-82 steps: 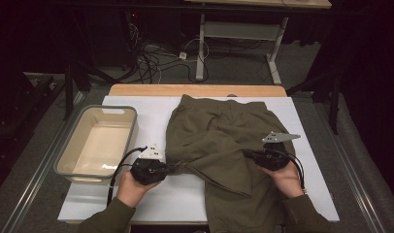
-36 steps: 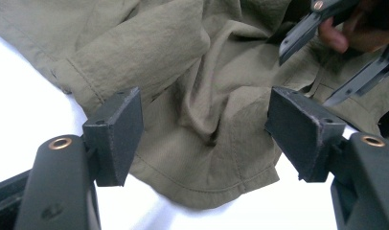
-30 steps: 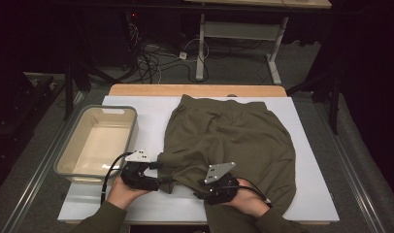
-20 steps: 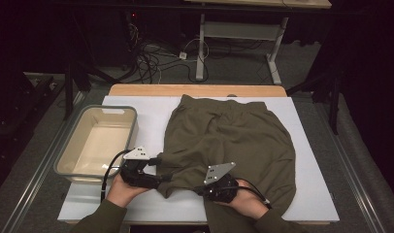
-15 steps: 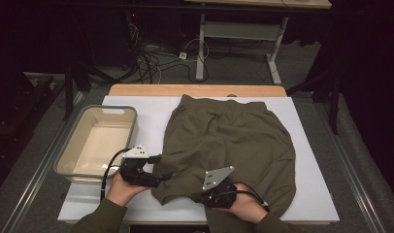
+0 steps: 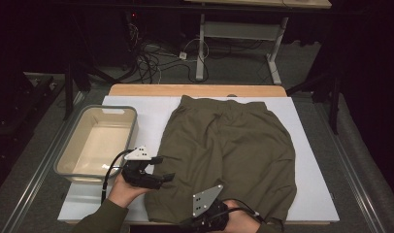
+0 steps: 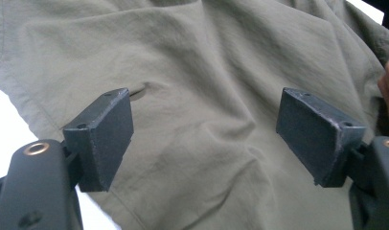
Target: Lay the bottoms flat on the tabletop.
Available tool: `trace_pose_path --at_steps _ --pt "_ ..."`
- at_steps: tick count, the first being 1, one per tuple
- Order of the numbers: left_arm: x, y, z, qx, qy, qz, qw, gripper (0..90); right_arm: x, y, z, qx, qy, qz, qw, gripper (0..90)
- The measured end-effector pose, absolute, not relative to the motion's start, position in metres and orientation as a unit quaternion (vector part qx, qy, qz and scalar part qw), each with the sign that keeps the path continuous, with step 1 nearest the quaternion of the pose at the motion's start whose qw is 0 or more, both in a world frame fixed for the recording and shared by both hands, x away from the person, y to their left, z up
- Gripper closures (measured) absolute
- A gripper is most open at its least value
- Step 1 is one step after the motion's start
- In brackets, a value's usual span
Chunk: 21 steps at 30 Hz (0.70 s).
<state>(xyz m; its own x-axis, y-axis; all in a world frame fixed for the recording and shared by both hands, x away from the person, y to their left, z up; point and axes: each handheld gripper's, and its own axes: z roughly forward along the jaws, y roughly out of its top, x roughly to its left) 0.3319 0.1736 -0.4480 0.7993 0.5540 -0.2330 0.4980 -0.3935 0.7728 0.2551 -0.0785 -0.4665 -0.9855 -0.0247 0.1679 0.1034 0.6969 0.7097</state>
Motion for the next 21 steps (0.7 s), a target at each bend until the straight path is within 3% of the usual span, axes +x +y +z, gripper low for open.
trace_pose_path --at_steps 12,17,21 --pt "0.330 0.170 -0.452 0.841 0.306 0.030 0.444 19.7 0.249 -0.068 -0.480 0.008 -0.927 -0.359 0.109 88.2" --pt "0.330 0.170 -0.455 0.841 0.303 0.035 0.447 19.7 0.252 -0.075 -0.473 -0.005 -0.922 -0.377 0.089 60.4" --pt "0.330 0.170 -0.458 0.840 0.307 0.031 0.447 19.6 0.265 -0.087 -0.466 -0.040 -0.916 -0.393 0.063 50.7"
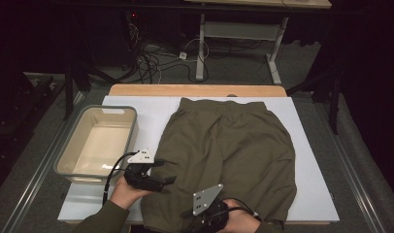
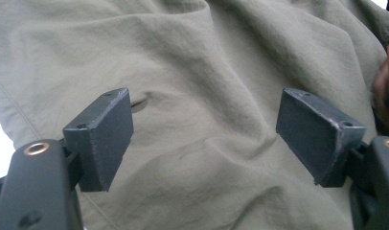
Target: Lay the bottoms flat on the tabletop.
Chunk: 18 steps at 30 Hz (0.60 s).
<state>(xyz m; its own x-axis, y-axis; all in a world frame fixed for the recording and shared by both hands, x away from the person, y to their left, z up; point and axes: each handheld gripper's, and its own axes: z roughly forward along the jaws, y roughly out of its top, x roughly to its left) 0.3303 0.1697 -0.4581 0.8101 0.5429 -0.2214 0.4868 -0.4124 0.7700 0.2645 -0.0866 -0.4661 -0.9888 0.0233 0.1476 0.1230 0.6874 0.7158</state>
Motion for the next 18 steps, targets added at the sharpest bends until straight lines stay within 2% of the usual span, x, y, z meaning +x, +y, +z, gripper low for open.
trace_pose_path --at_steps 8,9,10,15,18 --pt "0.330 0.169 -0.463 0.839 0.316 0.030 0.441 19.6 0.287 -0.116 -0.453 -0.096 -0.899 -0.427 0.013 41.8" --pt "0.330 0.169 -0.463 0.839 0.319 0.032 0.439 18.3 0.290 -0.121 -0.452 -0.108 -0.896 -0.430 0.007 41.5" --pt "0.330 0.169 -0.464 0.839 0.321 0.032 0.437 13.4 0.294 -0.125 -0.451 -0.118 -0.893 -0.434 0.004 40.8" --pt "0.330 0.167 -0.466 0.843 0.323 0.036 0.430 13.3 0.310 -0.150 -0.446 -0.168 -0.877 -0.450 -0.022 36.8" --pt "0.329 0.166 -0.467 0.845 0.322 0.036 0.426 9.3 0.320 -0.166 -0.445 -0.196 -0.865 -0.461 -0.029 36.4"
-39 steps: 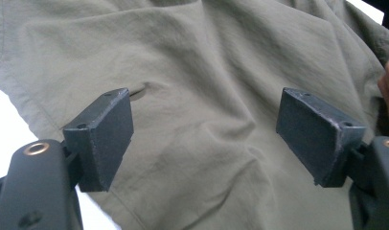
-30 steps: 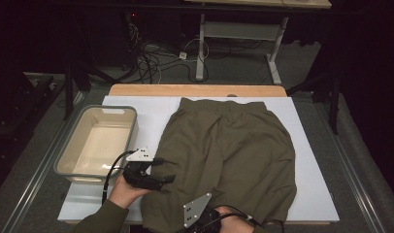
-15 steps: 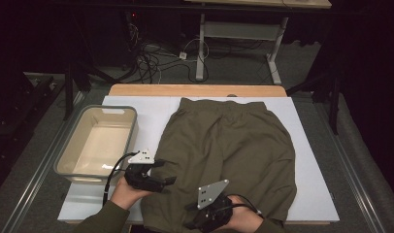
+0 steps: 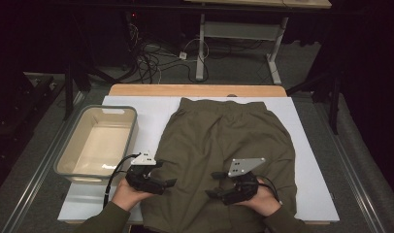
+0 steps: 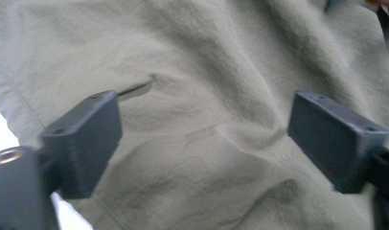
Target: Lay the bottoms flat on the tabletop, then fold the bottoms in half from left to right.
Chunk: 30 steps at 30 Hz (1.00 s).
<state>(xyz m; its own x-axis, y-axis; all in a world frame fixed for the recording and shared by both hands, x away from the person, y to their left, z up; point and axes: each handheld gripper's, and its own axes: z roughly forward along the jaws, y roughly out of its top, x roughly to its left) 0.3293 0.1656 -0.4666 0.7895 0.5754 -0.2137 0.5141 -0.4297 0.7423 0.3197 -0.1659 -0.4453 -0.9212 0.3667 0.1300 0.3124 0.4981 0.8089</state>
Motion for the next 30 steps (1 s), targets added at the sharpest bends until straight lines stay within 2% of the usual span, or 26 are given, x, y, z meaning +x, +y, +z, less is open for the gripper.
trace_pose_path --at_steps 18,25,30 --pt "0.327 0.165 -0.467 0.847 0.322 0.043 0.422 9.2 0.323 -0.254 -0.451 0.317 0.821 0.464 0.098 33.2" --pt "0.330 0.165 -0.467 0.844 0.327 0.047 0.422 9.1 0.319 -0.272 -0.457 0.339 0.812 0.463 0.108 31.4" --pt "0.335 0.161 -0.467 0.847 0.332 0.043 0.413 0.0 0.316 -0.275 -0.461 0.339 0.813 0.460 0.111 29.8"
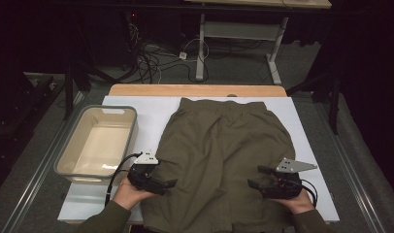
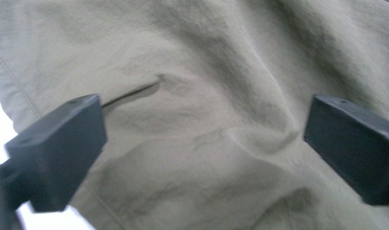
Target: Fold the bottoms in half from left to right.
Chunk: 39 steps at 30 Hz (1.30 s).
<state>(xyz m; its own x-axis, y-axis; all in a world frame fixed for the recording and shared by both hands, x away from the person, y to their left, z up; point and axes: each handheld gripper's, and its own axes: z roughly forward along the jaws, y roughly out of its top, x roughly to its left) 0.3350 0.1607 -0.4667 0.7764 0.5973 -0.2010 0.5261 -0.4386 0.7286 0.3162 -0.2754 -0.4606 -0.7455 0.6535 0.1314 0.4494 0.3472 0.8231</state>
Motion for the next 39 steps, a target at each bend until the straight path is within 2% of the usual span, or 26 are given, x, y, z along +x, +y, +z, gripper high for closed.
trace_pose_path --at_steps 39 --pt "0.410 0.139 -0.451 0.823 0.377 0.080 0.417 1.7 0.319 -0.274 -0.461 0.349 0.809 0.457 0.120 22.8"
